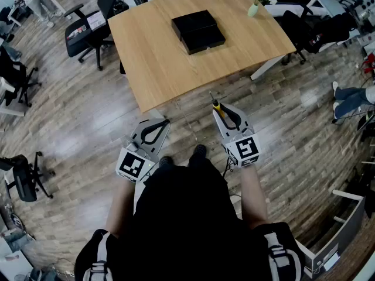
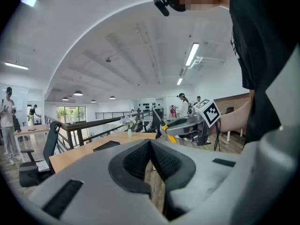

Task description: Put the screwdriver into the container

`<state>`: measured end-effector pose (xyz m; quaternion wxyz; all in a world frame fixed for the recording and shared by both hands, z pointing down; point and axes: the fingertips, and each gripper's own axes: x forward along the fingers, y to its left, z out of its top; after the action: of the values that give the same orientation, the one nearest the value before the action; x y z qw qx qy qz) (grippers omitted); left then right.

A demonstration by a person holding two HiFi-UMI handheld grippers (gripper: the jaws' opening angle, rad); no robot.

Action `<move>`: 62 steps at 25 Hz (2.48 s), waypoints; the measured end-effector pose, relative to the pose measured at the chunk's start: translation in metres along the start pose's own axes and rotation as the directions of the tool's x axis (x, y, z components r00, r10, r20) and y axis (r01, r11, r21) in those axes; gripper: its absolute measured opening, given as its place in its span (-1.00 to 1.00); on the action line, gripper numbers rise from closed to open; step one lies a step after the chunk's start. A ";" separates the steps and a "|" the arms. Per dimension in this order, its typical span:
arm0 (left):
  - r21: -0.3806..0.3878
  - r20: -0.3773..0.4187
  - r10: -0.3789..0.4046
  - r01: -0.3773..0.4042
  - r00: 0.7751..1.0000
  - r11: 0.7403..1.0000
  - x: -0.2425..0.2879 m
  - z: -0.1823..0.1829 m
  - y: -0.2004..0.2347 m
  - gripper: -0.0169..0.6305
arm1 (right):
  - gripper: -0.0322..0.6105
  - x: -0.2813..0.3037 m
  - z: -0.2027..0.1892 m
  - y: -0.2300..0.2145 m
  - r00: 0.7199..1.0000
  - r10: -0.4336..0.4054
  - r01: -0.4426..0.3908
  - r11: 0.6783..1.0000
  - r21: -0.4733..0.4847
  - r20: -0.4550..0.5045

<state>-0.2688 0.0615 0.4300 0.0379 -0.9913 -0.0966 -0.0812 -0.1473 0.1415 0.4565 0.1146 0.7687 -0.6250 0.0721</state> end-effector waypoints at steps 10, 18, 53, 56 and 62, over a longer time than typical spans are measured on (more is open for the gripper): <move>-0.082 -0.036 -0.020 0.017 0.999 0.996 -0.099 -0.039 0.041 -0.88 | -0.63 0.003 0.003 0.100 0.997 -0.068 0.066 0.997 -0.039 -0.049; -0.057 -0.027 -0.092 0.090 0.995 0.994 -0.111 -0.037 0.044 -0.88 | -0.63 -0.001 -0.001 0.134 0.996 -0.077 0.079 0.996 0.033 -0.042; -0.018 -0.022 0.084 -0.084 0.996 0.996 0.022 0.015 0.023 -0.88 | -0.63 -0.017 -0.026 -0.030 0.999 0.001 -0.002 1.000 -0.023 -0.042; -0.023 -0.027 0.102 -0.102 0.994 0.994 0.038 0.015 0.016 -0.88 | -0.63 -0.018 -0.030 -0.047 0.999 0.022 -0.023 0.999 -0.031 -0.042; -0.021 -0.041 0.122 -0.123 0.992 0.992 0.060 0.012 0.005 -0.88 | -0.63 -0.019 -0.035 -0.069 0.998 0.052 -0.054 0.998 -0.042 -0.033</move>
<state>-0.2083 0.0691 0.4275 0.0332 -0.9939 -0.0338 -0.0995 -0.0828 0.1816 0.4791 0.1390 0.7480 -0.6447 0.0742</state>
